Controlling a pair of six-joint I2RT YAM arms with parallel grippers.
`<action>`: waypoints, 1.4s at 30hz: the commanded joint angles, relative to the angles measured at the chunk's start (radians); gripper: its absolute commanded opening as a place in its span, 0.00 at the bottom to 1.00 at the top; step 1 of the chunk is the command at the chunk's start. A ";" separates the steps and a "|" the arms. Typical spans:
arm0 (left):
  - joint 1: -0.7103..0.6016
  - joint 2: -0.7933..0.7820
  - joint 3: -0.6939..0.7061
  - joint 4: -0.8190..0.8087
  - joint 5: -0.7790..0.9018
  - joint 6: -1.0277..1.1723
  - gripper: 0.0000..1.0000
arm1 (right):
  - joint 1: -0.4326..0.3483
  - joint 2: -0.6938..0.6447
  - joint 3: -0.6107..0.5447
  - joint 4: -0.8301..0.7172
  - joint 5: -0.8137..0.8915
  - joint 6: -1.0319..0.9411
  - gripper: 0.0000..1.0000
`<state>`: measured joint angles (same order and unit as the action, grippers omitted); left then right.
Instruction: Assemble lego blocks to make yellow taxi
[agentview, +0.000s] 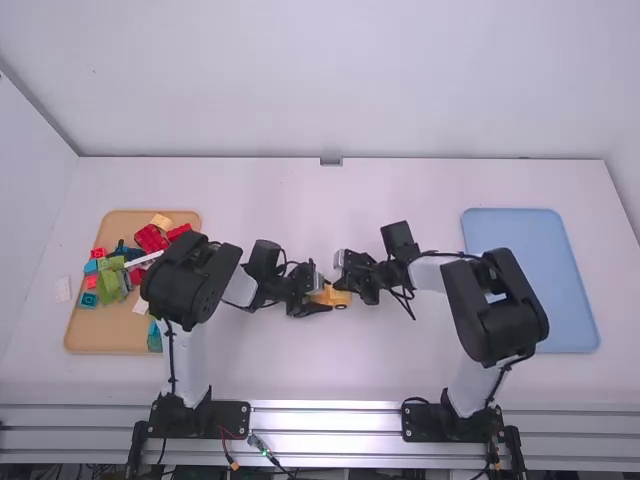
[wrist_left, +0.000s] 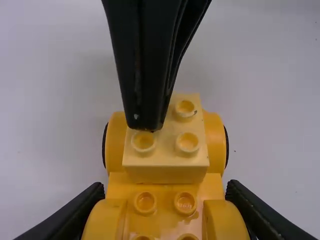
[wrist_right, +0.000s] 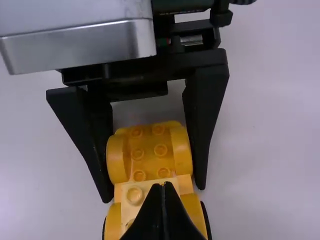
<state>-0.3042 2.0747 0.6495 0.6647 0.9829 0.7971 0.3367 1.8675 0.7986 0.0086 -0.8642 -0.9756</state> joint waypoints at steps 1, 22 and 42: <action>-0.010 0.018 -0.019 -0.024 -0.035 -0.016 0.54 | 0.005 0.016 -0.014 -0.024 0.130 0.010 0.00; -0.009 0.018 -0.011 -0.026 -0.035 -0.023 0.52 | 0.006 0.127 -0.017 -0.065 0.208 -0.045 0.00; -0.009 0.018 0.008 0.018 -0.139 -0.013 0.57 | -0.114 -0.227 0.092 -0.020 0.059 0.106 0.92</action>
<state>-0.3061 2.0747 0.6567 0.6922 0.9379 0.7803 0.2295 1.6745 0.8776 -0.0021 -0.8505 -0.9588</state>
